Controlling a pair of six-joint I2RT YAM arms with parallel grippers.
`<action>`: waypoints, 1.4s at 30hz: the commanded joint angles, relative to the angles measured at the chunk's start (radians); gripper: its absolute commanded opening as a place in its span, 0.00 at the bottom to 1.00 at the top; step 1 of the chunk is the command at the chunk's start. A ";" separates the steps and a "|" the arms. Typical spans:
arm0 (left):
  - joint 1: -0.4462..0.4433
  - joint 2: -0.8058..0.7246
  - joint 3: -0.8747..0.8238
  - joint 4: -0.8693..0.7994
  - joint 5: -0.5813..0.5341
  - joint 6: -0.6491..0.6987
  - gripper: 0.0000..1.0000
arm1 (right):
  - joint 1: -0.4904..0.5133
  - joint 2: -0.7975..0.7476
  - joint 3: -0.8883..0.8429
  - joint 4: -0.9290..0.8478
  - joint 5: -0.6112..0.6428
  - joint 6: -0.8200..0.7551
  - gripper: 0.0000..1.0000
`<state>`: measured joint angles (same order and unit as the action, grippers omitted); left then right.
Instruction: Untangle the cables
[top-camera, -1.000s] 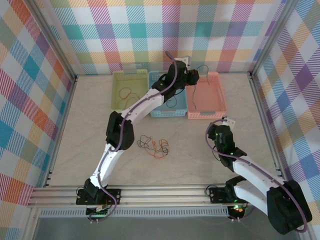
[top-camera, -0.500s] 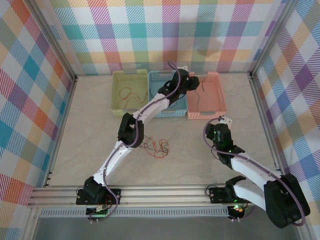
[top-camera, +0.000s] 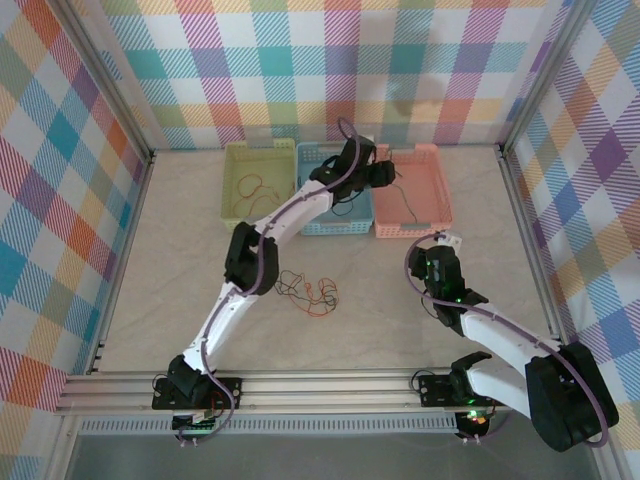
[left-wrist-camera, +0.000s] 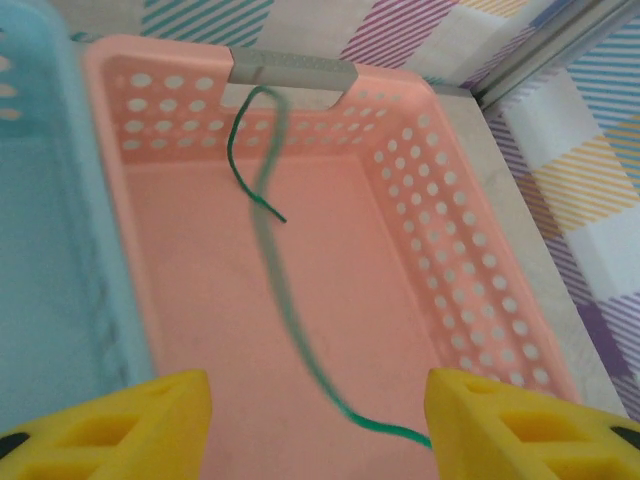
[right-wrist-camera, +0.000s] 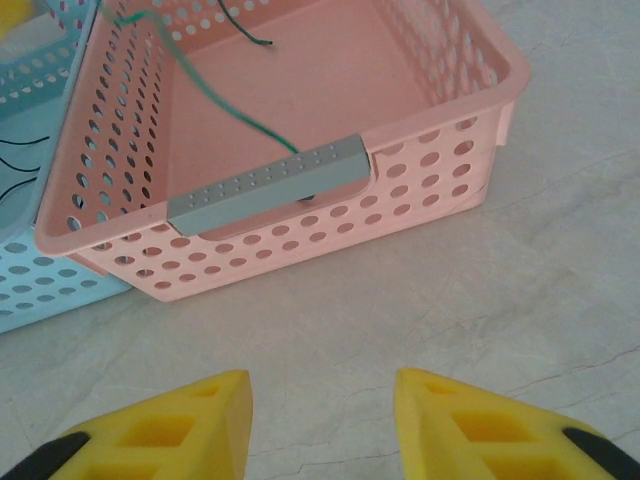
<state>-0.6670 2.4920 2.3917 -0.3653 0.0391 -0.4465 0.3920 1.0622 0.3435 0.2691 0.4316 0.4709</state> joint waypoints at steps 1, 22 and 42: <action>0.012 -0.301 -0.194 0.069 -0.046 0.074 0.60 | -0.004 0.004 0.032 0.021 -0.010 -0.014 0.43; 0.017 -1.538 -1.648 0.165 -0.105 -0.114 0.59 | 0.021 0.110 0.152 0.077 -0.644 -0.186 0.47; 0.019 -1.861 -1.901 0.019 -0.085 -0.157 0.57 | 0.255 0.583 0.566 -0.458 -0.866 -0.680 0.49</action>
<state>-0.6575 0.6220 0.4862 -0.3489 -0.0441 -0.6281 0.6300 1.6089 0.8696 -0.0921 -0.4171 -0.1020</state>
